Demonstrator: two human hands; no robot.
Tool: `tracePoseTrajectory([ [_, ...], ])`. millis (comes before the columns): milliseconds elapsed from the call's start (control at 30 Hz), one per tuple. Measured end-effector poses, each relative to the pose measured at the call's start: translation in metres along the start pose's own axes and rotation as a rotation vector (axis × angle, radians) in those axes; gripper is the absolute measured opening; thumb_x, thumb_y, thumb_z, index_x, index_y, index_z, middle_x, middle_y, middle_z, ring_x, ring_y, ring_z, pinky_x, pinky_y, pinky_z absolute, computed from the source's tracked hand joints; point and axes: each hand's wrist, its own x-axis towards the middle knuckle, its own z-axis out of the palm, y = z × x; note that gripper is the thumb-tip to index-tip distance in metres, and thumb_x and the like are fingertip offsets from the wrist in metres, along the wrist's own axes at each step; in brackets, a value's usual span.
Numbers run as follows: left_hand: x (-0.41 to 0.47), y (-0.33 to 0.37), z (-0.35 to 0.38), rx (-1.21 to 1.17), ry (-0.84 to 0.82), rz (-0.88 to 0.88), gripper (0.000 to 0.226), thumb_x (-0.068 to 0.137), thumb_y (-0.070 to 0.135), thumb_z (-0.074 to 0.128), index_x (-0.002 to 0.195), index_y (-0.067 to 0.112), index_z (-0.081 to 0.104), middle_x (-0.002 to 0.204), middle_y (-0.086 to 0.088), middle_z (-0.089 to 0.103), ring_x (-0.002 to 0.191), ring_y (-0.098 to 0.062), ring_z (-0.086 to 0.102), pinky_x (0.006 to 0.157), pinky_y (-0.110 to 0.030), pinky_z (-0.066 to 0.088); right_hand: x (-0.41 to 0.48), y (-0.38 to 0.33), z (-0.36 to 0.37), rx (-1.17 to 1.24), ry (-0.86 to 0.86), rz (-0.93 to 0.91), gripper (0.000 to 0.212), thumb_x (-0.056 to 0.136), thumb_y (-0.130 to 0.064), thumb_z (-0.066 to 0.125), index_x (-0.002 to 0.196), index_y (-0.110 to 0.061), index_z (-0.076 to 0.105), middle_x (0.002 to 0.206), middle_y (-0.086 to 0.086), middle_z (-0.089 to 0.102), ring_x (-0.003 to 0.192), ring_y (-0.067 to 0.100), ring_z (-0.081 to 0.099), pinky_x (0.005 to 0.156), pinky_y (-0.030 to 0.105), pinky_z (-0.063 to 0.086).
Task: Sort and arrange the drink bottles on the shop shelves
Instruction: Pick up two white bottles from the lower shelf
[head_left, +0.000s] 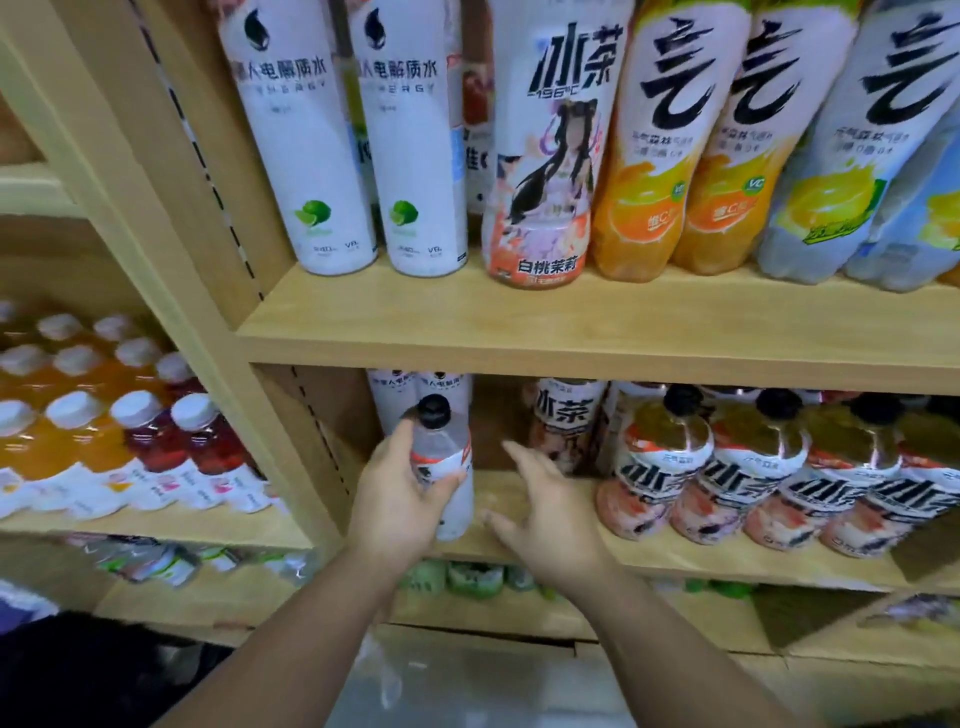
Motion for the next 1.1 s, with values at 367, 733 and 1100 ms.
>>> tracePoseTrajectory([
  [367,-0.035,-0.041,-0.062,0.067,0.245,0.189,0.040,0.090,0.032,0.067,0.126,0.014,0.067,0.114,0.001,0.067,0.103,-0.017,0.067,0.086,-0.046,0.058,0.048,-0.030,0.072,0.225,0.034,0.144,0.053,0.077,-0.030,0.085,0.122,-0.024,0.057,0.117,-0.003,0.059,0.101,0.008,0.053,0.072,0.002,0.036],
  [733,-0.021,-0.052,-0.091,-0.221,0.420,-0.010,0.052,0.089,0.026,0.074,0.129,0.032,0.042,0.123,0.006,0.053,0.117,-0.010,0.055,0.094,-0.051,0.054,0.097,-0.063,0.096,0.215,0.158,0.202,0.071,0.082,-0.035,0.083,0.140,-0.017,0.045,0.123,0.005,0.067,0.109,0.024,0.063,0.075,0.022,0.041],
  [1100,-0.026,-0.055,-0.106,-0.074,0.321,0.149,0.052,0.085,0.028,0.072,0.129,0.012,0.049,0.128,-0.001,0.049,0.122,-0.021,0.052,0.096,-0.051,0.052,0.102,-0.084,0.095,0.278,0.130,0.193,0.074,0.082,-0.033,0.083,0.143,-0.023,0.043,0.135,0.000,0.062,0.122,0.020,0.059,0.095,0.027,0.048],
])
